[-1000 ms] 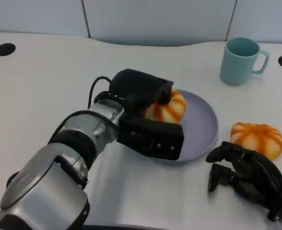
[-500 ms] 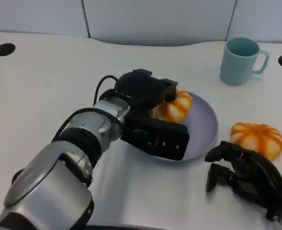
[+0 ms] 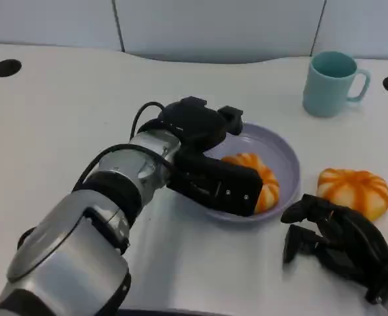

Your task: Grasp the bread from the table and place it into the plate.

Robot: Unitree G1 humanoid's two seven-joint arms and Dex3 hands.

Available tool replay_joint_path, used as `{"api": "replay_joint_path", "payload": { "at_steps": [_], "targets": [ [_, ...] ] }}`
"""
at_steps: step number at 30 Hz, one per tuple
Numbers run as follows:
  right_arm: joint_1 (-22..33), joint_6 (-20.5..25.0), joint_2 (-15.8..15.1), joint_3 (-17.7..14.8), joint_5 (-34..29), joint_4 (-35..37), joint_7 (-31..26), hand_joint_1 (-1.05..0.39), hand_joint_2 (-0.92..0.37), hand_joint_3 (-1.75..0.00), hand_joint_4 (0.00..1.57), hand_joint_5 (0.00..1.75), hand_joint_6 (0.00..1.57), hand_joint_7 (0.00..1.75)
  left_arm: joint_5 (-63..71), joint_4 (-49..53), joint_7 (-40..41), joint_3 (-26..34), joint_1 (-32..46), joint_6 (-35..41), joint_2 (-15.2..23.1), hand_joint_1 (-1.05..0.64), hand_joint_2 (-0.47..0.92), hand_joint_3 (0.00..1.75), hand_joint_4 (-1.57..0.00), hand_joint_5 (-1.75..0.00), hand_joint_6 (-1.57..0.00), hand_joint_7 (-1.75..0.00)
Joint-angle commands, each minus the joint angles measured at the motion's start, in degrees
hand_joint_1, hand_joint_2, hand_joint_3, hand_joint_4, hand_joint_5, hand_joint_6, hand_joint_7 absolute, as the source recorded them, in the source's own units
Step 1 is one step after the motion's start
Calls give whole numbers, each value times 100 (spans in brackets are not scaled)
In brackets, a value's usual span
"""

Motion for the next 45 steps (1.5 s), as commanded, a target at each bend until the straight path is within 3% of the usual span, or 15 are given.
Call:
{"api": "replay_joint_path", "payload": {
  "at_steps": [1, 6, 11, 15, 25, 31, 36, 45],
  "targets": [
    [220, 205, 12, -25, -33, 169, -23, -53, -92, -6, 62, 161, 76, 97, -9, -5, -74, -4, -166, 30, 51, -89, 92, 6, 0, -79, 0, -87],
    [273, 185, -7, 30, -101, 42, -105, -54, -92, -7, 61, 162, 77, 97, -129, -75, 180, 141, -59, -105, 158, -90, 92, 10, 0, -81, 0, -84],
    [286, 84, -27, 30, -112, 46, -84, -53, -92, -9, 59, 167, 75, 100, -704, -222, 176, 700, 203, -574, 395, -89, 92, 18, 0, -83, 0, -81],
    [259, 119, -38, 8, -89, 93, -69, -52, -92, -10, 59, 166, 75, 101, -1198, -372, -108, 1106, 412, -994, 609, -89, 92, 20, 0, -82, 0, -78],
    [265, 74, -84, 75, -187, 10, -181, -53, -92, -12, 57, 162, 73, 103, -2964, -1003, -1256, 2484, 1470, -2067, 861, -91, 92, 16, 0, -100, -1, -83],
    [286, 165, -86, 70, -192, -82, -188, -53, -92, -10, 59, 163, 73, 105, -3606, -1744, -1807, 2925, 2366, -2413, 1019, -82, 92, 19, -2, -98, -15, -52],
    [322, 138, -87, 34, -166, -82, -148, -52, -92, -10, 59, 164, 73, 106, -4328, -2277, -2290, 3280, 3260, -2642, 905, -80, 92, 17, -5, -92, -24, -36],
    [260, 85, -71, -8, -176, 80, -149, -51, -92, -10, 60, 159, 75, 102, -5247, -3523, -2648, 3679, 4533, -2558, 705, -81, 92, 25, -15, -98, -33, -36]
  ]
}}
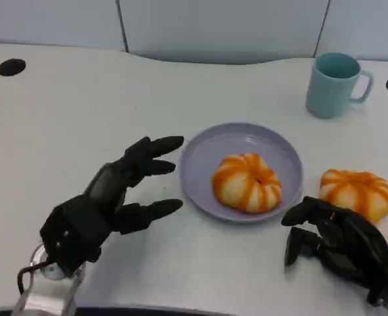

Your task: Grasp the bread from the table and place it into the plate.

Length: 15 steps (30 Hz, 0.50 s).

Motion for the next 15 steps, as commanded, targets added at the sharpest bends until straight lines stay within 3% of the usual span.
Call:
{"api": "replay_joint_path", "payload": {
  "at_steps": [1, 9, 12, 13, 15],
  "targets": [
    [179, 132, -47, 7, -94, 149, -130, -51, -92, -10, 60, 158, 74, 102, -611, -404, -434, 258, 499, -53, 5, -81, 92, 25, -16, -99, -35, -37],
    [126, 120, -55, -38, -50, 248, -61, -50, -92, -10, 62, 158, 74, 102, -1424, -950, -1134, 516, 1104, 218, -77, -78, 92, 22, -33, -113, -42, -43],
    [131, 85, -73, -15, -90, 234, -93, -51, -92, -11, 61, 158, 75, 102, -1632, -1339, -1152, 600, 1421, 459, -144, -76, 92, 19, -33, -126, -40, -62],
    [129, 75, -75, -20, -85, 247, -83, -51, -92, -11, 61, 158, 75, 102, -1730, -1463, -1170, 630, 1519, 565, -166, -76, 92, 19, -29, -136, -34, -81],
    [126, 89, -83, -28, -72, 265, -60, -51, -92, -11, 60, 156, 74, 102, -1891, -1651, -1208, 694, 1665, 757, -207, -76, 92, 17, -26, -147, -28, -101]
  ]
}}
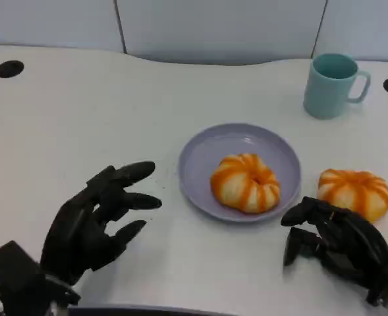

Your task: Grasp the bread from the table and place it into the plate.

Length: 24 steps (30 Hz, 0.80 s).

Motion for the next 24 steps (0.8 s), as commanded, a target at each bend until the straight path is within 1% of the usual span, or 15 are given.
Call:
{"api": "replay_joint_path", "payload": {
  "at_steps": [1, 2, 3, 5, 7, 11, 17, 21, 24],
  "targets": [
    [180, 124, -85, -13, -72, 166, -43, -52, -92, -11, 60, 156, 74, 102, -313, -443, -82, 191, 345, 381, -38, -77, 92, 17, -23, -157, -24, -116],
    [192, 110, -87, 1, -90, 134, -60, -52, -92, -10, 61, 155, 74, 102, -385, -475, -100, 243, 395, 403, -73, -77, 92, 16, -22, -161, -22, -122],
    [205, 102, -90, 12, -99, 103, -63, -52, -92, -11, 61, 155, 74, 102, -453, -519, -106, 293, 447, 450, -111, -76, 92, 16, -23, -168, -19, -137],
    [229, 122, -105, 36, -115, 33, -64, -52, -92, -12, 61, 154, 74, 102, -552, -567, -110, 380, 552, 519, -165, -71, 92, 16, -28, -173, -16, -159],
    [228, 111, -103, 21, -94, 56, -34, -51, -92, -12, 61, 154, 74, 102, -620, -646, -69, 445, 650, 699, -206, -67, 92, 15, -31, -174, -15, -171],
    [223, 34, -88, 13, -105, 108, -57, -52, -92, -12, 63, 155, 75, 101, -687, -663, -16, 588, 774, 910, -298, -65, 92, 12, -37, -175, -17, -174],
    [125, -114, -114, -16, -101, 383, 72, -50, -92, -13, 65, 157, 75, 100, -925, -501, -229, 814, 757, 1187, -367, -63, 92, 12, -39, -175, -21, -170],
    [122, -264, -120, -16, -146, 432, 50, -51, -92, -13, 66, 158, 76, 100, -866, -297, -352, 902, 701, 1139, -320, -66, 92, 10, -40, -175, -24, -166],
    [132, -209, -137, -12, -138, 377, 52, -52, -92, -14, 65, 157, 75, 101, -699, -129, -336, 919, 677, 1040, -272, -67, 92, 10, -43, -175, -28, -163]
  ]
}}
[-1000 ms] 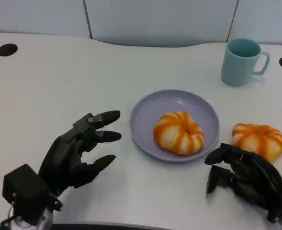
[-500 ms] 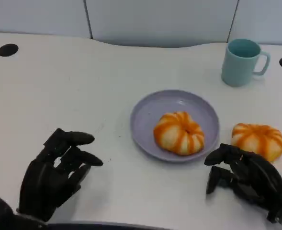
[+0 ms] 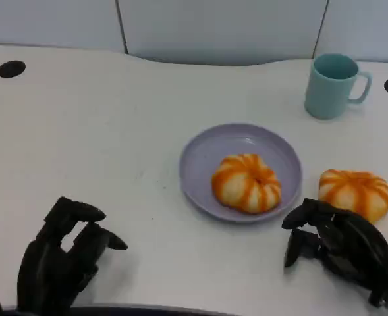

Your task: Grasp the bread from the table and place it into the plate.

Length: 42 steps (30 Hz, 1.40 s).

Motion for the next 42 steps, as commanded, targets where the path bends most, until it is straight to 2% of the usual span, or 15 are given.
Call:
{"api": "replay_joint_path", "payload": {
  "at_steps": [1, 8, 18, 22, 25, 29, 34, 39, 42],
  "targets": [
    [193, 161, -96, -24, -66, 108, -59, -51, -92, -14, 65, 157, 75, 100, 212, 226, -30, 82, -33, -131, 128, -67, 92, 10, -44, -175, -29, -163],
    [231, 266, -125, -38, -42, 8, -39, -50, -92, -14, 62, 162, 73, 103, 366, 416, -139, 94, -79, -182, 165, -66, 92, 10, -36, -174, -27, -155],
    [202, 225, -124, -43, -52, 73, -37, -53, -92, -13, 64, 160, 74, 101, 364, 544, -200, 154, -150, 38, 194, -69, 92, 7, -38, -174, -33, -145],
    [148, 231, -115, -60, -57, 199, -67, -52, -92, -12, 66, 154, 76, 97, 348, 569, -208, 193, -180, 48, 184, -69, 92, 7, -38, -174, -35, -144],
    [151, 286, -121, -59, -63, 169, -99, -51, -92, -12, 66, 155, 77, 96, 357, 615, -229, 209, -209, 13, 184, -70, 92, 7, -38, -174, -35, -144],
    [159, 444, -162, -23, -80, -29, -116, -50, -92, -13, 59, 163, 73, 104, 384, 732, -258, 228, -297, -77, 159, -69, 92, 8, -35, -175, -34, -146],
    [134, 201, -175, -19, -163, 96, -168, -54, -92, -11, 57, 162, 72, 107, 420, 797, -196, 236, -373, -71, 143, -68, 92, 10, -37, -175, -33, -149],
    [85, -18, -181, -15, -201, 260, -155, -54, -92, -13, 57, 161, 71, 107, 337, 772, -194, 269, -404, 44, 109, -67, 92, 9, -39, -175, -26, -157],
    [92, 33, -180, 3, -209, 215, -186, -55, -92, -14, 59, 163, 70, 111, 332, 749, -184, 283, -394, 90, 97, -68, 92, 8, -41, -175, -26, -158]
  ]
}}
